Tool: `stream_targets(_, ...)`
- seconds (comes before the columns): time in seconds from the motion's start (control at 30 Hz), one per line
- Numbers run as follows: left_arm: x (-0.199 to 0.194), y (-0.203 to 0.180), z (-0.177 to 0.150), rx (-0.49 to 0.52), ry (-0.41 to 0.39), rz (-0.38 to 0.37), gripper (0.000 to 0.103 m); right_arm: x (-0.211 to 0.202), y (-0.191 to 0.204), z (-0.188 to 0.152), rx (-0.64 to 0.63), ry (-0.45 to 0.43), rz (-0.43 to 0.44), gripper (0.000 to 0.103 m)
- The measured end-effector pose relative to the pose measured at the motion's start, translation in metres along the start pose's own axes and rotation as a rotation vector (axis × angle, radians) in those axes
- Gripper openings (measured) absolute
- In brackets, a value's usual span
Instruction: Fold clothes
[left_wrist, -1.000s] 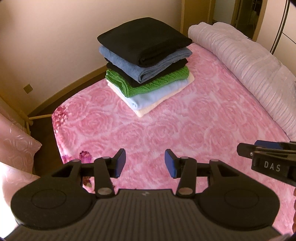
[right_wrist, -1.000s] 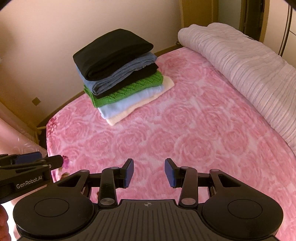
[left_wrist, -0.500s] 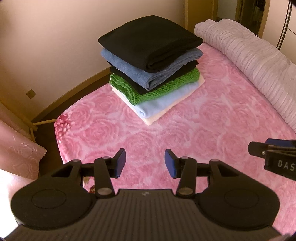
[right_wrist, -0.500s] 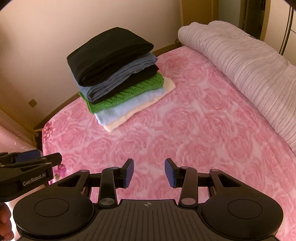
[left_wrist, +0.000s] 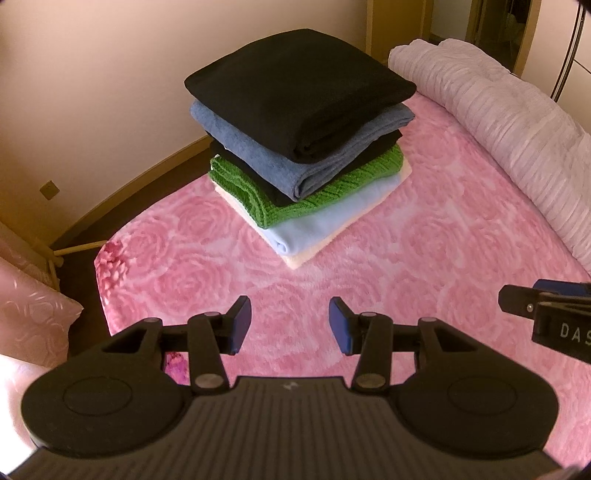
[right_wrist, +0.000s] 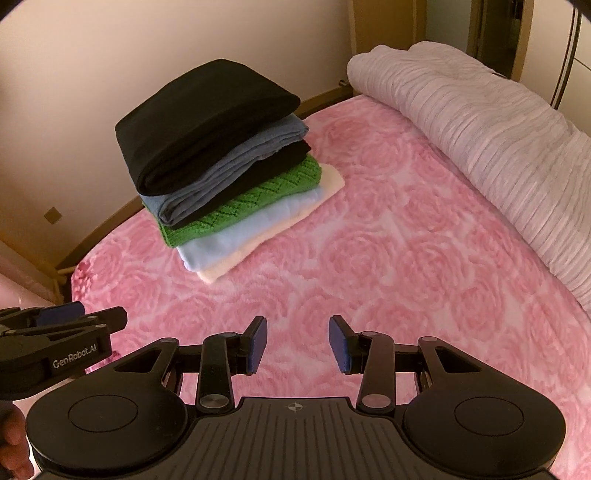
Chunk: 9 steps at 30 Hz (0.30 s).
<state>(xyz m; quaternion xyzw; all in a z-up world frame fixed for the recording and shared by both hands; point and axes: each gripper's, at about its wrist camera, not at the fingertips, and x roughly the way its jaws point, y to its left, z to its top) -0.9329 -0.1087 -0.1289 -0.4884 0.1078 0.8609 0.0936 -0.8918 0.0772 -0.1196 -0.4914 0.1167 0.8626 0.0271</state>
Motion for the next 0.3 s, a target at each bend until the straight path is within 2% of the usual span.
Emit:
stream_targets(0.17,0.005,0.007,0.005,-0.006,-0.004,-0.009,0.042,0.003,0.005,0.007,0.002,-0.004,-0.014,0.041)
stream_targets(0.3,0.001,0.011,0.008,0.002,-0.038,-0.008,0.042,0.001,0.009,0.011,0.008,-0.012,-0.024,0.041)
